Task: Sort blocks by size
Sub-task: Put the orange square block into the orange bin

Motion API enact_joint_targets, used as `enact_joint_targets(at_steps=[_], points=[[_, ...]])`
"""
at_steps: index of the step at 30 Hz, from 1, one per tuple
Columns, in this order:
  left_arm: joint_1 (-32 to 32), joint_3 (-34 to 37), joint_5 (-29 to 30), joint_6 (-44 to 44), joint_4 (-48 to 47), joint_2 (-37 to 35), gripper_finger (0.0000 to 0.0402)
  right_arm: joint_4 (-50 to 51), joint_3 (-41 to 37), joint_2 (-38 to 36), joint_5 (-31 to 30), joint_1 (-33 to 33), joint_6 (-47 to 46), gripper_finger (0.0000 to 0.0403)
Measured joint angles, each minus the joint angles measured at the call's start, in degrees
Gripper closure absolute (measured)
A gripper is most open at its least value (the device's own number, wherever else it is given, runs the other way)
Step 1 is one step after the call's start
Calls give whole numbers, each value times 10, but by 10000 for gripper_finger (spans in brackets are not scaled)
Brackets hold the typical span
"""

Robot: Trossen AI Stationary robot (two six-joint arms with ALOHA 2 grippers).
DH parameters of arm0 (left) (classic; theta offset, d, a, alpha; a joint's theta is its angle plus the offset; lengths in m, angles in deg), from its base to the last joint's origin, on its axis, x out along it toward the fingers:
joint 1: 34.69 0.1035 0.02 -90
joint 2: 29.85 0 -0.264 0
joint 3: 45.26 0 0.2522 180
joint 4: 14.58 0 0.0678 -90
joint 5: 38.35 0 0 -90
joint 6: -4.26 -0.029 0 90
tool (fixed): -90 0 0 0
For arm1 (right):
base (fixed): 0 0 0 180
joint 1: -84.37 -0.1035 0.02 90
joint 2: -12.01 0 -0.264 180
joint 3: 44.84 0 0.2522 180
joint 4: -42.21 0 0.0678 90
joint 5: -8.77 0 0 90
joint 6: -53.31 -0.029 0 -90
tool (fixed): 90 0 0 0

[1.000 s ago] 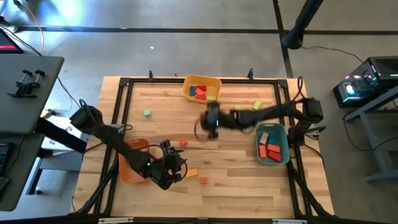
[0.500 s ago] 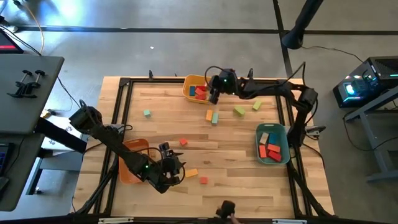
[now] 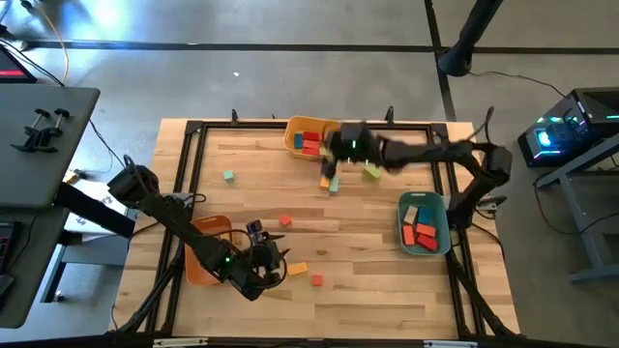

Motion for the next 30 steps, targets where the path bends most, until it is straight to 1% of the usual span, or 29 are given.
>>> enact_joint_targets(at_steps=[3, 5, 7, 10, 13, 16, 18, 20, 22, 25, 27, 30], points=[[0, 0, 30, 4, -1, 0, 225, -5, -21, -18, 0, -82, 5, 141], [2, 0, 37, 7, 0, 0, 225, -25, -37, -18, -4, -137, 0, 141], [2, 0, 38, 8, -1, 0, 225, -36, -52, -14, -28, -195, -2, 141], [2, 0, 38, 6, -2, 0, 225, -67, -72, -7, -110, -273, -25, 140], [5, 0, 38, 5, 0, 0, 225, -118, -91, 9, -191, -334, -65, 140], [9, 0, 41, 18, 8, 0, 225, -151, -99, 33, -234, -382, -82, 140], [9, 0, 54, 19, 27, 5, 225, -165, -99, 47, -261, -410, -83, 140], [9, 0, 73, 3, 50, 12, 225, -173, -99, 60, -292, -435, -93, 140], [9, 0, 75, -19, 92, 19, 225, -168, -99, 66, -332, -460, -114, 140], [7, 0, 62, -57, 157, 29, 225, -157, -99, 64, -408, -502, -138, 140], [7, 0, 39, -94, 198, 37, 225, -147, -99, 63, -474, -527, -146, 140], [9, 0, -37, -166, 261, 47, 225, -121, -99, 62, -572, -555, -172, 140]])
